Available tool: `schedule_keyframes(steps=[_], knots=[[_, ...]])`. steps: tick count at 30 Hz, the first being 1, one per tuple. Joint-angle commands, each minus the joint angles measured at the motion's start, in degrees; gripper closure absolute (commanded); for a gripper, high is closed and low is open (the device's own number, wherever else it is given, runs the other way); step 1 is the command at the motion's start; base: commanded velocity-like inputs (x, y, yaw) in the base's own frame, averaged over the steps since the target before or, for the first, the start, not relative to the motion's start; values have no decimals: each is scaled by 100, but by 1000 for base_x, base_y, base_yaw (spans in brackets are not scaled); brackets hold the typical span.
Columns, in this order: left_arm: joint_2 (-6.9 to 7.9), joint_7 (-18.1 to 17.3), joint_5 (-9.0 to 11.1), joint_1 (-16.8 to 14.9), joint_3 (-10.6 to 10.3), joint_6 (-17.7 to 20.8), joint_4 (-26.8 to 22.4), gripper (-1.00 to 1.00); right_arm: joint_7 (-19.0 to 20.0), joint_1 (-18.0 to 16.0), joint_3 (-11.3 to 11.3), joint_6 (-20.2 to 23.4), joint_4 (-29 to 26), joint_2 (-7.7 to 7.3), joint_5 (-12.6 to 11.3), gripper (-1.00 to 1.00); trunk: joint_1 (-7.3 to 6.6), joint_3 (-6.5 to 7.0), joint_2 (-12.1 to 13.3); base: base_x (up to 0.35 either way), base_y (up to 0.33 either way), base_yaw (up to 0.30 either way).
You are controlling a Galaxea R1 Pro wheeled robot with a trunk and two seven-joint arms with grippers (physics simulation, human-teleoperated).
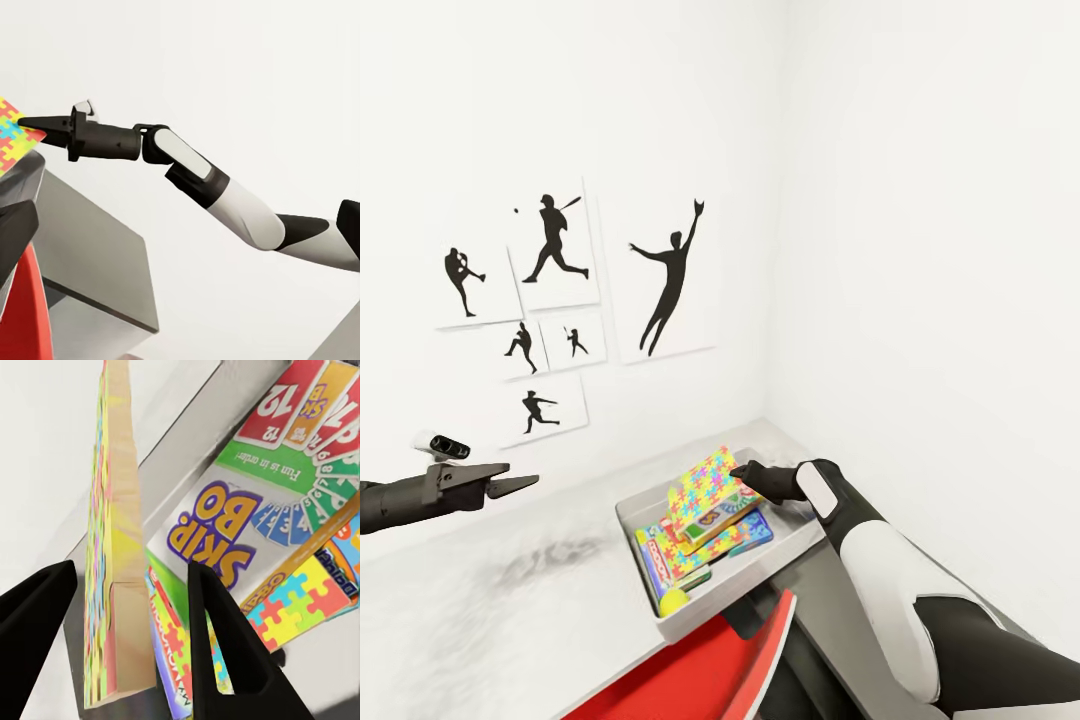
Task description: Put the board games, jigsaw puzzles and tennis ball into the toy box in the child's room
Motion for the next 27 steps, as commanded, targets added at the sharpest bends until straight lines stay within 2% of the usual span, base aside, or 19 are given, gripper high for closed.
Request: schedule_keyframes(steps=[1, 27], knots=[[0, -19, 16, -4, -17, 60, 4, -100, 16, -1, -40, 26, -3, 5, 25, 100, 4, -12, -5, 119, 1, 0], [-16, -26, 18, -4, -13, 19, 3, -100, 29, -1, -23, 11, -7, 2, 34, 100, 4, -257, -5, 66, 5, 0]])
